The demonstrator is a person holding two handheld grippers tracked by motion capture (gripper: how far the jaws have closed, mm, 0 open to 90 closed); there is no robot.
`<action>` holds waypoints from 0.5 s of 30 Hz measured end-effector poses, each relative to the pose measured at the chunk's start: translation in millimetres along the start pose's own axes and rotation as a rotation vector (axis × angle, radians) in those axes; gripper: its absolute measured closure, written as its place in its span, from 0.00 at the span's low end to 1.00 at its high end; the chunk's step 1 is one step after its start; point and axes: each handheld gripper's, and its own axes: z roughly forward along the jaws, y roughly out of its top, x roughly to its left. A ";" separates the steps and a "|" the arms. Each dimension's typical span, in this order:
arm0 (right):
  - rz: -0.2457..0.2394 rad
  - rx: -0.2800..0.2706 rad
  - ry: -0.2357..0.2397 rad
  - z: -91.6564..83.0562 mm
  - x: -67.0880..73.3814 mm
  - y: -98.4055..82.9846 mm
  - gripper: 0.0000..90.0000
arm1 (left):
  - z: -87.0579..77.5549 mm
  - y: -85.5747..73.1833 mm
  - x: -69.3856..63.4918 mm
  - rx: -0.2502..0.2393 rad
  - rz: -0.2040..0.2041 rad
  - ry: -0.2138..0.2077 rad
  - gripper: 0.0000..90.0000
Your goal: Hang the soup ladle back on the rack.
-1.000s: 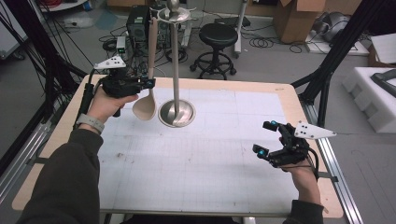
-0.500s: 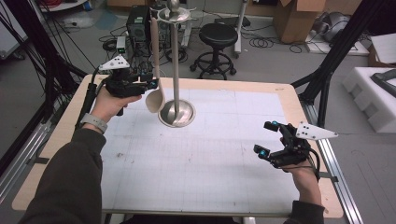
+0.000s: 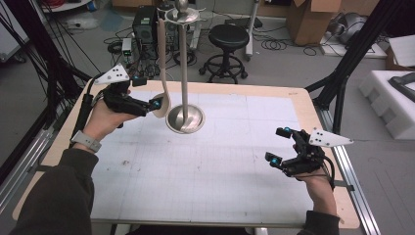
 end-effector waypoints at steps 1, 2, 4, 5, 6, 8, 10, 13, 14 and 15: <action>-0.002 0.001 -0.001 0.2 0.0 -0.1 0.01 | -1.3 -1.9 -0.7 0.004 -0.005 -0.001 0.02; -0.001 0.003 0.000 0.2 0.3 -0.2 0.01 | -3.1 -4.2 -2.1 -0.005 0.003 0.001 0.02; -0.004 0.001 -0.004 -0.1 0.0 -0.4 0.01 | -6.5 -8.8 -3.6 -0.025 -0.001 -0.009 0.02; -0.003 0.002 -0.005 -0.4 0.0 -0.8 0.01 | -7.7 -11.1 -4.4 -0.027 -0.003 -0.008 0.02; -0.001 0.004 -0.006 -0.8 0.1 -1.1 0.01 | -8.8 -13.3 -4.9 -0.027 0.007 -0.007 0.02; 0.002 -0.001 -0.008 -2.0 0.4 -1.2 0.01 | -11.8 -17.7 -6.4 -0.032 0.027 0.003 0.02; 0.003 -0.001 -0.012 -3.4 0.7 -0.9 0.01 | -15.2 -20.8 -7.1 -0.055 0.028 -0.005 0.02; -0.001 -0.003 -0.018 -4.5 1.1 -0.7 0.01 | -23.3 -26.3 -10.8 -0.073 0.077 0.019 0.02; 0.001 -0.005 -0.018 -4.7 1.3 -0.8 0.01 | -25.7 -28.6 -10.9 -0.080 0.075 0.010 0.02; 0.002 -0.004 -0.019 -4.9 1.2 -0.9 0.01 | -27.9 -31.5 -10.8 -0.084 0.063 0.003 0.02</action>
